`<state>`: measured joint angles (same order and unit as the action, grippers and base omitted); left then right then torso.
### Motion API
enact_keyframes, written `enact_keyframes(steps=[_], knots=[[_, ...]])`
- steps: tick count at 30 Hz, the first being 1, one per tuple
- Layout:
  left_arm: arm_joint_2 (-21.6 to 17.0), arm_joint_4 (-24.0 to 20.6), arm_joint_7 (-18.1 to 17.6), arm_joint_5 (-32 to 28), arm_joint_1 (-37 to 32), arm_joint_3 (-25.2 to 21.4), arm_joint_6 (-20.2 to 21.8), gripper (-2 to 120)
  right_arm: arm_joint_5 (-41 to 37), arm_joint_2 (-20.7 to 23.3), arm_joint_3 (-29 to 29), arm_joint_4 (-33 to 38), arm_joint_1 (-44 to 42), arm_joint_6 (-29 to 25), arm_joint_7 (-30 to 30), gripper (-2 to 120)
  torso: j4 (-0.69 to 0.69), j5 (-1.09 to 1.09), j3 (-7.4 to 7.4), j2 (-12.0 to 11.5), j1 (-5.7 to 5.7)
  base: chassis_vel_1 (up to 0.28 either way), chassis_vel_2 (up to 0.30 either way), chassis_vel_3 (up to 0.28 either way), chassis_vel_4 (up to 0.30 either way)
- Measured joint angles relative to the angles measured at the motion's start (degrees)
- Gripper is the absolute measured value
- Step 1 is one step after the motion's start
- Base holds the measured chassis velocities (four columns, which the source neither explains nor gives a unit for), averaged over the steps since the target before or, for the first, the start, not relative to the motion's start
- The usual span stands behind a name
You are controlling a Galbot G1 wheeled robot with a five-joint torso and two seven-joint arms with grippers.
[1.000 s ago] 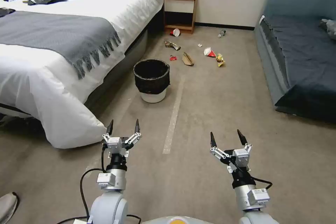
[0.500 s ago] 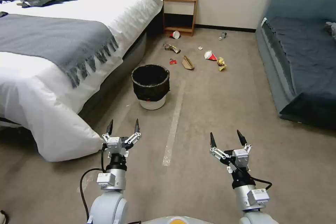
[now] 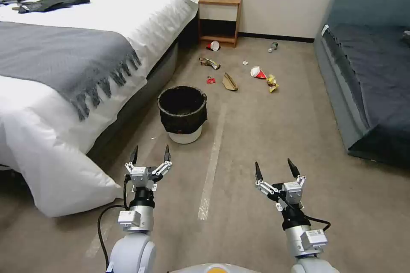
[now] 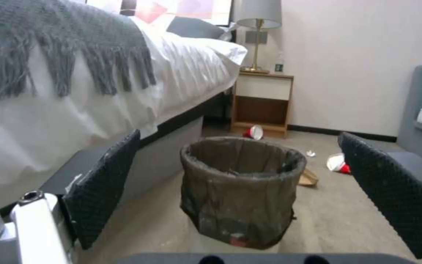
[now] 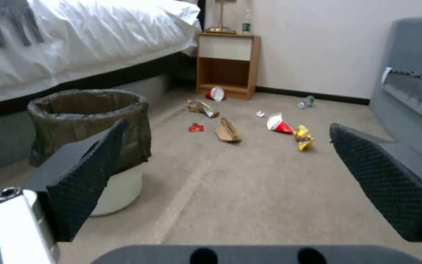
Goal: Pick up the trash can from the floor.
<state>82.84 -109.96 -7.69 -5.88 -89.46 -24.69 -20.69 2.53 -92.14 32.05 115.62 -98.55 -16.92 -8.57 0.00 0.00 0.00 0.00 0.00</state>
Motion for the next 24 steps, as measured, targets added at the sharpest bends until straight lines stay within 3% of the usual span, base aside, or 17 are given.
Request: enact_keyframes(steps=[7, 24], knots=[[-0.1, -0.4, -2.3, 0.6, 0.1, 0.3, 1.3, 100, -0.2, 0.0, 0.0, -0.2, 0.2, 0.0, -0.4, 100, 0.00, 0.00, 0.00, 0.0, 0.00, -0.105, 0.106, 0.113, -0.099], [-0.1, 0.0, -2.2, 0.3, 0.4, 0.2, 1.4, 100, -0.3, 0.0, -0.1, -0.8, 0.7, 0.1, -1.0, 100, 0.00, 0.00, 0.00, 0.0, 0.00, -0.113, 0.101, 0.107, -0.103]])
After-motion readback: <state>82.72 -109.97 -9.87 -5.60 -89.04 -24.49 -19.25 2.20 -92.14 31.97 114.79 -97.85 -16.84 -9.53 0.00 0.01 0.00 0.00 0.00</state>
